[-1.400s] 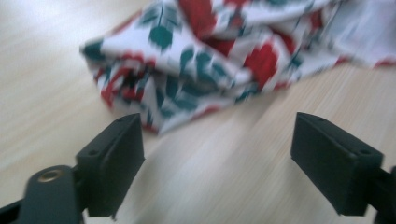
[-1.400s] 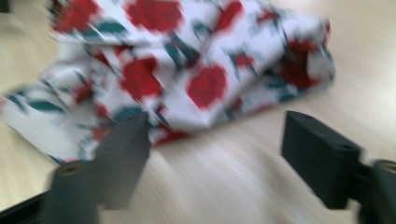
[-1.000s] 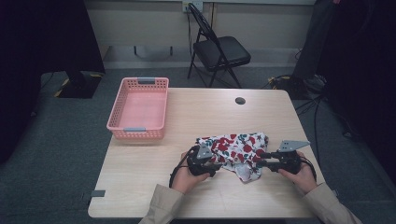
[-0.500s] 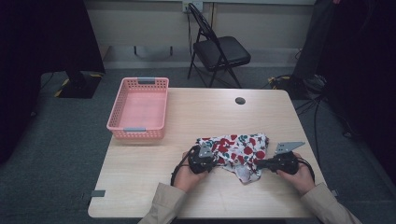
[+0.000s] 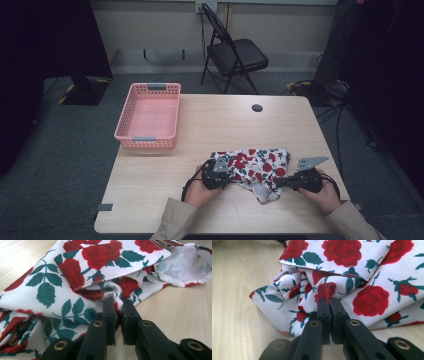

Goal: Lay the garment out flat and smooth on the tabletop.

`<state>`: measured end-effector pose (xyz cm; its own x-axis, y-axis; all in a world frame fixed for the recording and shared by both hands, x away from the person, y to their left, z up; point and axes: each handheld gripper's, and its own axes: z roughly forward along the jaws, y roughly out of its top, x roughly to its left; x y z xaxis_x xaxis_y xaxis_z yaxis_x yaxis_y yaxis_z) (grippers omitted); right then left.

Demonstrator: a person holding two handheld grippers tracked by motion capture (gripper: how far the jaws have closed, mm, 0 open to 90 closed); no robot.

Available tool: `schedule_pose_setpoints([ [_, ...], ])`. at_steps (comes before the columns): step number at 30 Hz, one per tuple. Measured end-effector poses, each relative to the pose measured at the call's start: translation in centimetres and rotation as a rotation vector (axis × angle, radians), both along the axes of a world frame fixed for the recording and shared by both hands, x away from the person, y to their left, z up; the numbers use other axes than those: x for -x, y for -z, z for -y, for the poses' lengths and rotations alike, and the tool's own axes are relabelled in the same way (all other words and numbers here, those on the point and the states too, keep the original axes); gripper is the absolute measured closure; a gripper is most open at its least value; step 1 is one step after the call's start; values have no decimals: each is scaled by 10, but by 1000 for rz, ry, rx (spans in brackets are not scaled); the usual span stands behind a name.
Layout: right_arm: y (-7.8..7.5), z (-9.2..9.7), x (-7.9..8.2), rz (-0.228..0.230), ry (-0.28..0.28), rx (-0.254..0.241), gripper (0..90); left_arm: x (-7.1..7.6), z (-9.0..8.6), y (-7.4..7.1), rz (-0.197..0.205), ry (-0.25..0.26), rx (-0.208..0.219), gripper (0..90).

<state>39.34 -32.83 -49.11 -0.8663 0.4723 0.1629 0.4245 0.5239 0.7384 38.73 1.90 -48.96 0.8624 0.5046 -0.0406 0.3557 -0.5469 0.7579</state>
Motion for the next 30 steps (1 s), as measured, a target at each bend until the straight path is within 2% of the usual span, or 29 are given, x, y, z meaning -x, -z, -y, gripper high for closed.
schedule_pose_setpoints([
  [5, -3, 0, 3, 1, 9, -10, 881, 3, -2, -2, -9, 3, 12, 835],
  [8, -7, 1, 2, 8, 19, -26, 881, 1, -4, -6, 2, -5, 25, 834],
  [10, -15, 3, 2, 36, 30, -47, 882, -1, -6, -12, 19, -11, 37, 835],
  [15, -26, 6, -2, 64, 52, -75, 881, -5, -10, -19, 38, -23, 57, 835],
  [20, -38, 6, -9, 96, 70, -98, 882, -12, -10, -33, 68, -39, 87, 835],
  [22, -45, 4, -15, 110, 80, -104, 881, -18, -7, -39, 79, -37, 90, 835],
  [30, -56, 3, -31, 128, 102, -118, 882, -31, -6, -51, 98, -47, 87, 836],
])
